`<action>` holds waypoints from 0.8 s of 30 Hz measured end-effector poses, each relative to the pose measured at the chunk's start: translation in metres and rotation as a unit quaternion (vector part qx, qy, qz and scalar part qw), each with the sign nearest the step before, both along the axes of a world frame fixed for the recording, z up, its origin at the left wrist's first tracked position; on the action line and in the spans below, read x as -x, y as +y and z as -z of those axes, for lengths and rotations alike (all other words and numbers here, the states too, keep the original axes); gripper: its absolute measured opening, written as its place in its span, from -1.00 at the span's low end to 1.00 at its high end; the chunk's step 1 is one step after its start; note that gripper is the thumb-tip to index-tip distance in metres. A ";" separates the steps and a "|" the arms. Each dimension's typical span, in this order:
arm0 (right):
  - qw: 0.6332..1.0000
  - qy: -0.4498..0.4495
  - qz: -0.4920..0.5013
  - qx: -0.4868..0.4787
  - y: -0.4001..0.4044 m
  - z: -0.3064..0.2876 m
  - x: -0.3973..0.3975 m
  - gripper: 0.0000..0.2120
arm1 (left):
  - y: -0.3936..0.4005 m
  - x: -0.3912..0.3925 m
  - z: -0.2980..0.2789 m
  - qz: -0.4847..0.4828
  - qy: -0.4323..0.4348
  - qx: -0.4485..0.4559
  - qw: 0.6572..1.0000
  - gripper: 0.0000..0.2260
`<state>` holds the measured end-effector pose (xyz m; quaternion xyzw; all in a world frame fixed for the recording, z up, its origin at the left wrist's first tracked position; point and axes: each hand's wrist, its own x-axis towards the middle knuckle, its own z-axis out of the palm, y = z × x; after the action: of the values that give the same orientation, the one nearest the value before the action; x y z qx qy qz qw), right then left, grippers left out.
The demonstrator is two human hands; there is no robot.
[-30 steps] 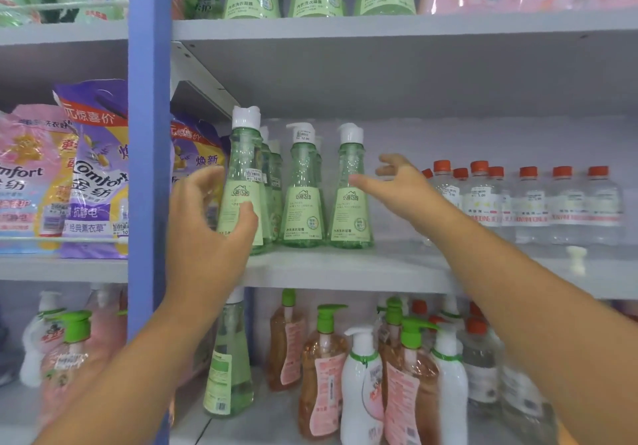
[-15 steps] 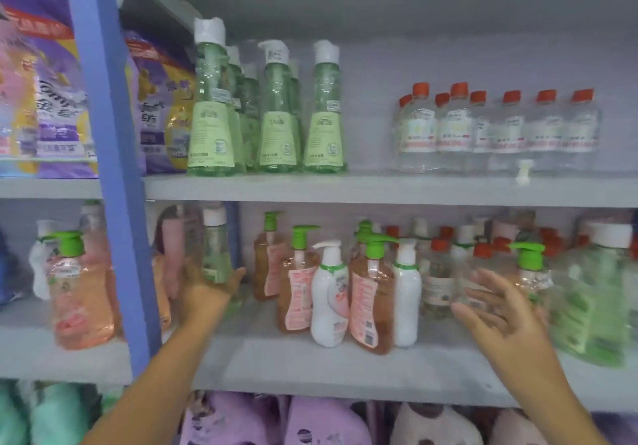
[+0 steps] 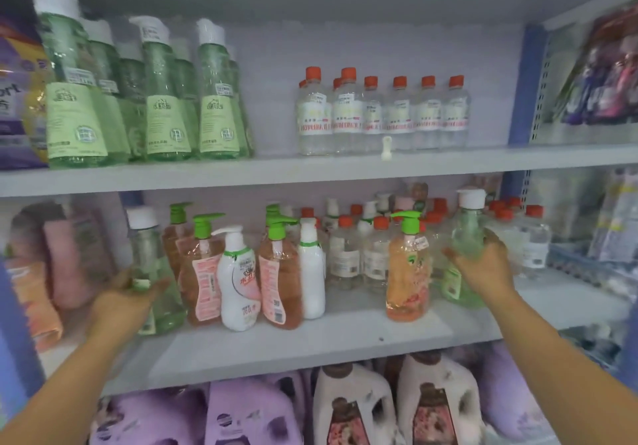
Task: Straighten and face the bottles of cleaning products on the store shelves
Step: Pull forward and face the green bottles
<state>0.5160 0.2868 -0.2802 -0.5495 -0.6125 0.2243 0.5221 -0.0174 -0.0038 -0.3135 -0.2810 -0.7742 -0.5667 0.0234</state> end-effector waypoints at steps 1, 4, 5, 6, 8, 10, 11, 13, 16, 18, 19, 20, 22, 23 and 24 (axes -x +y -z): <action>1.000 0.013 -0.016 0.001 0.004 0.000 0.001 -0.39 | -0.003 -0.011 0.001 0.000 0.009 -0.001 1.000 -0.69; 1.000 0.014 -0.013 -0.012 0.009 0.004 -0.001 -0.52 | -0.015 -0.038 0.004 0.003 0.024 -0.003 1.000 -0.68; 1.000 0.007 -0.015 -0.016 0.006 0.005 -0.002 -0.55 | -0.018 -0.046 0.004 0.004 0.020 -0.006 1.000 -0.63; 1.000 0.000 -0.025 -0.017 0.001 0.005 -0.004 -0.60 | -0.022 -0.054 0.006 0.001 0.015 -0.004 1.000 -0.58; 0.999 -0.008 -0.049 -0.013 -0.013 0.006 -0.007 -0.67 | -0.028 -0.066 0.007 0.004 0.015 0.010 1.000 -0.51; 0.996 0.002 -0.085 -0.002 -0.034 0.011 -0.012 -0.69 | -0.031 -0.082 0.006 0.008 0.007 0.024 1.000 -0.47; 0.994 0.013 -0.105 0.002 -0.046 0.015 -0.015 -0.69 | -0.034 -0.093 0.004 0.011 0.001 0.030 0.999 -0.50; 0.989 0.044 -0.138 0.001 -0.072 0.018 -0.020 -0.70 | -0.041 -0.120 -0.005 0.029 -0.020 0.017 0.999 -0.59; 0.977 0.069 -0.201 0.006 -0.115 0.010 -0.018 -0.77 | -0.059 -0.165 -0.018 0.069 -0.045 -0.011 0.997 -0.71; 0.960 0.061 -0.272 0.015 -0.147 0.001 -0.012 -0.70 | -0.072 -0.194 -0.026 0.088 -0.052 -0.032 0.994 -0.66; 0.949 0.056 -0.309 0.017 -0.162 -0.006 -0.007 -0.68 | -0.079 -0.207 -0.031 0.085 -0.051 -0.036 0.994 -0.62; 0.937 0.053 -0.346 0.018 -0.176 -0.014 -0.002 -0.69 | -0.087 -0.219 -0.037 0.077 -0.046 -0.041 0.995 -0.60; 0.908 0.052 -0.416 0.015 -0.202 -0.036 0.011 -0.77 | -0.103 -0.243 -0.055 0.072 -0.018 -0.061 0.995 -0.61; 0.892 0.054 -0.449 0.005 -0.212 -0.049 0.019 -0.77 | -0.111 -0.253 -0.068 0.076 0.002 -0.072 0.995 -0.65; 0.877 0.057 -0.478 -0.006 -0.221 -0.064 0.027 -0.76 | -0.118 -0.260 -0.082 0.077 0.017 -0.079 0.994 -0.67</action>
<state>0.4888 0.0655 -0.2161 -0.1732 -0.7711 0.4737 0.3886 0.2428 -0.1222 -0.2312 -0.3466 -0.7023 -0.6216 0.0151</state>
